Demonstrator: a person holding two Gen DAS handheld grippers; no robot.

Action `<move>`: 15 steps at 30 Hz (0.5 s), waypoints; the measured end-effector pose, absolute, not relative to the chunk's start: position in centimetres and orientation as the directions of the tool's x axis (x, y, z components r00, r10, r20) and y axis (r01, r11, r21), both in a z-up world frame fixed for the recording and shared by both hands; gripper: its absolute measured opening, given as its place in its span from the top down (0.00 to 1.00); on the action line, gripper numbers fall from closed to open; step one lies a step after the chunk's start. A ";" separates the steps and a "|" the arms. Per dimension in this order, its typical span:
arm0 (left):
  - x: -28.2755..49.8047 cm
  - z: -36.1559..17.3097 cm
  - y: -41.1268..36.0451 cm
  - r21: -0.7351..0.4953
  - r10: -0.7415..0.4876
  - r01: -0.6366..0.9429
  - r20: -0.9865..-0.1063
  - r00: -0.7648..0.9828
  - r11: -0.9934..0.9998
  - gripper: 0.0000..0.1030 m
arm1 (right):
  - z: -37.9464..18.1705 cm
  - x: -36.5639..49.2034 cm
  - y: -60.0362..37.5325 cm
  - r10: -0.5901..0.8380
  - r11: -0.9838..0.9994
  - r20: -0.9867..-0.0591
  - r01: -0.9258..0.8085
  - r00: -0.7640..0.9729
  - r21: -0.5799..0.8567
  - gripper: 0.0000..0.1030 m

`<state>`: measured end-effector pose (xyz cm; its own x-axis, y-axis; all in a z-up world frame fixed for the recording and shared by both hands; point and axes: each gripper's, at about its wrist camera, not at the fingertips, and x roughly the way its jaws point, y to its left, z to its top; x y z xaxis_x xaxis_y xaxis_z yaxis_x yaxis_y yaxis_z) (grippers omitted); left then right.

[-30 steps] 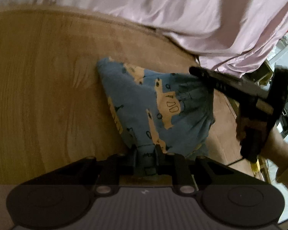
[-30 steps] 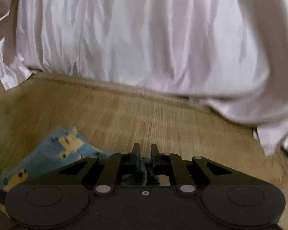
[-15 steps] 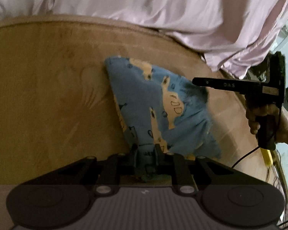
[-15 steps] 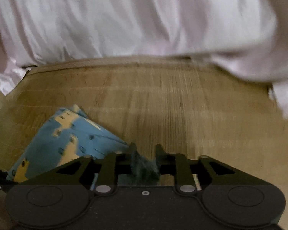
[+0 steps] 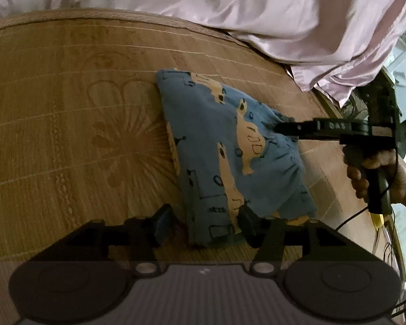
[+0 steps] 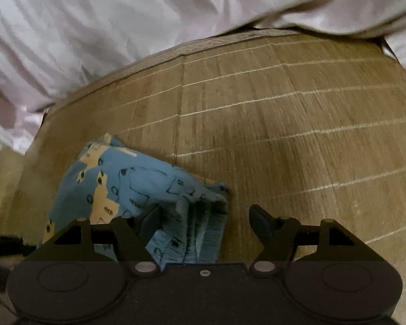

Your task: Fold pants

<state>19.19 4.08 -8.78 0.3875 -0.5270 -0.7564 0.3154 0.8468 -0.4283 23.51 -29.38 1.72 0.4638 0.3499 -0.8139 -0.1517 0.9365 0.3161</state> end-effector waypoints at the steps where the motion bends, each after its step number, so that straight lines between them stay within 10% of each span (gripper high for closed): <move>1: 19.2 -8.8 4.0 -0.424 -0.525 0.319 -0.758 0.387 0.847 0.40 | 1.4 23.6 -29.5 0.369 0.928 -0.805 -0.137 0.464 0.346 0.28; 15: 19.0 -8.6 3.8 -0.445 -0.533 0.301 -0.758 0.375 0.844 0.27 | 2.3 22.3 -28.1 0.372 0.926 -0.799 -0.249 0.472 0.284 0.28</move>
